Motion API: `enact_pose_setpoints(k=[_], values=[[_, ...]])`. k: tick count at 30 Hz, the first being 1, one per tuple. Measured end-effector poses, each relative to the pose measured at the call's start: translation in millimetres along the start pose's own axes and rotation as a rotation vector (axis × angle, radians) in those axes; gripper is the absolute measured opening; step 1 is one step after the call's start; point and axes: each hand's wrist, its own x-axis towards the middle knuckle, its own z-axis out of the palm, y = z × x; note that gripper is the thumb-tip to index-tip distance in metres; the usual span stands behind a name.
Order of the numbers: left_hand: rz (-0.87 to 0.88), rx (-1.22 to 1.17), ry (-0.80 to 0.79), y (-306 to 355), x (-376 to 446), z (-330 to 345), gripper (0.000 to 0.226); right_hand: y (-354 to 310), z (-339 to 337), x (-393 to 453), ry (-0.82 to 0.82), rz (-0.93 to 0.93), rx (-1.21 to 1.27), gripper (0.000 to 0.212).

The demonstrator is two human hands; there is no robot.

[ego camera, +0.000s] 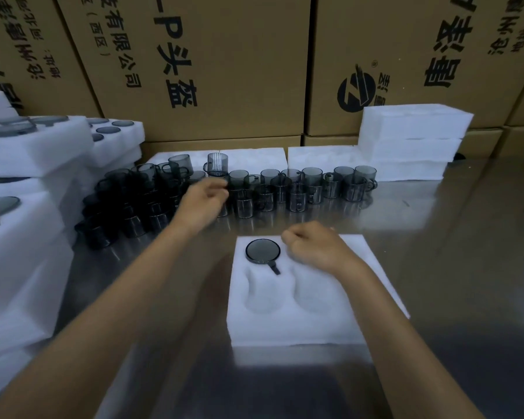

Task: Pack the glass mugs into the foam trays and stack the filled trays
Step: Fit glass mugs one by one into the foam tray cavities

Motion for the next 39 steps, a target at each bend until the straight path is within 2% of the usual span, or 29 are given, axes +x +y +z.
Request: enact_pose_setpoints(k=[2, 5, 9, 13, 19, 24, 28, 31, 33, 36, 38, 39], values=[[0.009, 0.167, 0.020, 3.1, 40.9, 1.0, 0.042, 2.9, 5.4, 3.2, -0.003, -0.031, -0.138, 0.035], [-0.012, 0.405, 0.008, 2.2, 96.6, 12.3, 0.064, 1.6, 4.1, 10.0, -0.051, -0.054, -0.185, 0.038], [-0.137, 0.503, 0.078, -4.0, 146.2, 25.7, 0.075, 4.6, 5.2, 18.3, -0.110, -0.062, -0.224, 0.042], [-0.203, 0.580, 0.091, -18.5, 170.6, 30.5, 0.069, 8.5, 4.4, 23.2, -0.171, -0.069, -0.203, 0.040], [0.009, 0.557, 0.202, -31.7, 172.8, 30.4, 0.025, 9.7, -1.6, 25.2, -0.269, -0.051, -0.201, 0.034], [0.140, 0.468, 0.257, -28.7, 155.9, 20.5, 0.029, 5.2, -5.9, 21.7, -0.287, -0.013, -0.152, 0.033], [0.262, 0.267, 0.217, -5.5, 114.4, 26.5, 0.030, -1.2, -6.6, 19.9, -0.288, 0.014, -0.156, 0.030], [0.157, -0.034, 0.138, 17.8, 66.0, 36.7, 0.034, -4.8, -10.4, 15.5, -0.322, 0.005, -0.053, 0.029], [0.093, -0.245, 0.054, 31.7, 30.5, 39.1, 0.037, -4.0, -18.1, 11.3, -0.323, -0.003, 0.050, 0.021], [0.040, -0.539, -0.056, 47.7, -19.3, 38.1, 0.037, 6.1, -32.9, 4.7, -0.081, 0.064, 0.255, 0.018], [0.009, -0.716, -0.144, 55.0, -45.2, 38.0, 0.032, 12.9, -40.7, -0.6, 0.093, 0.131, 0.458, 0.024], [-0.004, -0.780, -0.198, 57.9, -56.0, 38.5, 0.029, 15.0, -43.1, -4.2, 0.128, 0.150, 0.580, 0.028]])
